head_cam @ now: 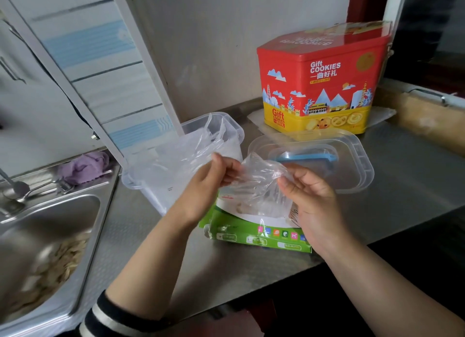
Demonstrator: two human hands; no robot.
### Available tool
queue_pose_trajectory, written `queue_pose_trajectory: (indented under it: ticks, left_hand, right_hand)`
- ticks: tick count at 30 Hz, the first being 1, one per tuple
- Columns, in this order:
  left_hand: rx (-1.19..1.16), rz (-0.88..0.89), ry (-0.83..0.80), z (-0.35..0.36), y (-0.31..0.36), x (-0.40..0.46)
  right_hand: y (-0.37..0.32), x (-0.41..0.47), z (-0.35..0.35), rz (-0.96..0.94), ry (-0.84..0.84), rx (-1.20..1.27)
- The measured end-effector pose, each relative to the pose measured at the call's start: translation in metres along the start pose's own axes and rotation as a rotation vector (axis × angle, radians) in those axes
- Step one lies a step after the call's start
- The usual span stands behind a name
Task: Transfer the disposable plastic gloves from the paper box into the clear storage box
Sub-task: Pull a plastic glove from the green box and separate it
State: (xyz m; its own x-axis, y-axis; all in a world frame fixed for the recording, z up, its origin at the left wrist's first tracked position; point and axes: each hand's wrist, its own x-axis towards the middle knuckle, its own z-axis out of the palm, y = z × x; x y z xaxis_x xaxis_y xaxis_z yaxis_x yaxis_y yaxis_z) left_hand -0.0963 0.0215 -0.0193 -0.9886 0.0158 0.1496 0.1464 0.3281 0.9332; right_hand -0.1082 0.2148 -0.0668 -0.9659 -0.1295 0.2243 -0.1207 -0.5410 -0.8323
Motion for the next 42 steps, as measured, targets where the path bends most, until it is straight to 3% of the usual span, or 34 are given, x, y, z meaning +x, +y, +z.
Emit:
queue_pose_trajectory:
  ticks: [3, 7, 12, 18, 23, 28, 31, 36, 42]
  left_hand:
    - [0.163, -0.138, -0.086, 0.004, 0.030, 0.013]
    - [0.277, -0.079, -0.125, 0.014, 0.046, 0.025]
    - [0.365, 0.053, 0.037, 0.023, 0.046, 0.028]
    - [0.540, 0.143, 0.174, -0.002, 0.057, 0.024]
    - [0.688, 0.250, 0.252, -0.032, 0.092, 0.022]
    - [0.562, 0.323, 0.448, -0.080, 0.146, 0.038]
    - [0.530, 0.233, 0.544, -0.098, 0.136, 0.062]
    - [0.663, -0.085, 0.648, -0.127, 0.076, 0.083]
    - [1.064, -0.413, 0.600, -0.136, 0.028, 0.072]
  right_hand:
    - [0.003, -0.001, 0.001, -0.014, -0.007, -0.085]
    - [-0.002, -0.005, 0.009, -0.026, -0.093, -0.415]
    - [0.003, -0.006, 0.005, 0.110, -0.258, -0.662]
    - [-0.006, -0.013, 0.013, 0.091, -0.403, -1.261]
    - [-0.006, -0.012, 0.017, 0.067, -0.402, -1.344]
    - [-0.002, -0.010, 0.017, 0.068, -0.404, -1.341]
    - [-0.001, -0.010, 0.015, 0.075, -0.411, -1.340]
    - [-0.003, -0.012, 0.014, 0.049, -0.438, -1.336]
    - [-0.001, -0.012, 0.013, 0.027, -0.430, -1.333]
